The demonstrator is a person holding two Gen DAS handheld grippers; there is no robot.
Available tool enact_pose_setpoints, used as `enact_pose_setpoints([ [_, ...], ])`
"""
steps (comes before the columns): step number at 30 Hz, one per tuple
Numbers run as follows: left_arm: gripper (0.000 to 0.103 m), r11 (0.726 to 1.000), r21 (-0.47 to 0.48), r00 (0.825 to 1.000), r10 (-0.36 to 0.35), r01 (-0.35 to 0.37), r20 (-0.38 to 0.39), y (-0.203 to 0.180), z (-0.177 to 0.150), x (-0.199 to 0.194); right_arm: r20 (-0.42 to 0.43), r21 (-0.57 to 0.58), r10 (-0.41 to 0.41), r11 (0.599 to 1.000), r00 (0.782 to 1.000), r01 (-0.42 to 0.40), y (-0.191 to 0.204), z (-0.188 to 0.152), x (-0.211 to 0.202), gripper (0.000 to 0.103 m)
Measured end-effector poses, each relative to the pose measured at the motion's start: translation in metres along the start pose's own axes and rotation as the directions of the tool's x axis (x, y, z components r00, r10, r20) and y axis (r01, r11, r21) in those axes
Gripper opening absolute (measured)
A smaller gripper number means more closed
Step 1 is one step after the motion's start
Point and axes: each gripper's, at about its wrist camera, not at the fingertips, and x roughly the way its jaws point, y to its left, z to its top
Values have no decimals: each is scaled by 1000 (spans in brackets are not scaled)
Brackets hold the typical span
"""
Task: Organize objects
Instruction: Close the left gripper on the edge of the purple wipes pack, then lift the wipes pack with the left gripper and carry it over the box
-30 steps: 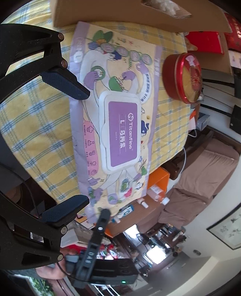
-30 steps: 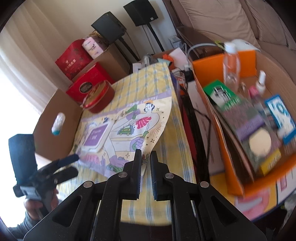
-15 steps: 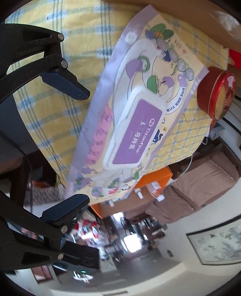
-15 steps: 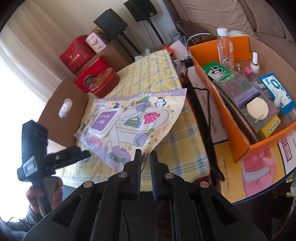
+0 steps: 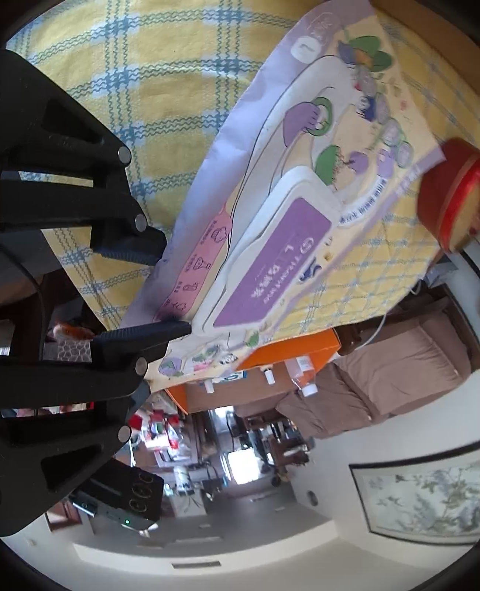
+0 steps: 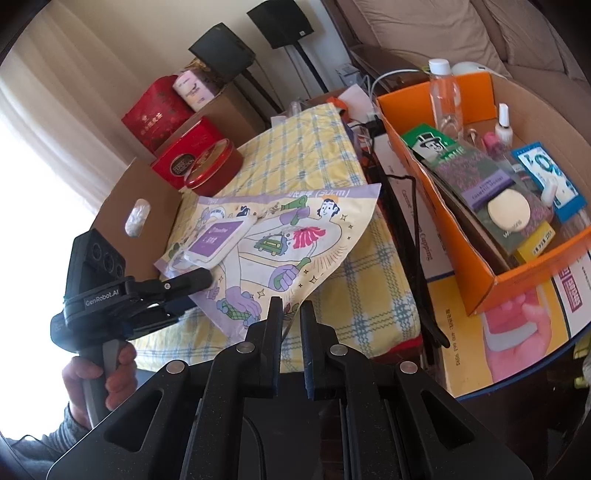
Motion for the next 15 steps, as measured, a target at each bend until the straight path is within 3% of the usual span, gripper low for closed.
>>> enact_pose_setpoints([
  [6,23,998,62,999,-23,21,35,-21,-7,-13,39,14,3,1000,999,-3,-4,1,-16,9],
  [15,21,975,220,988,-76,45,136,-84,-11,-56,131,-30,6,1000,991,-3,14,16,-61,9],
])
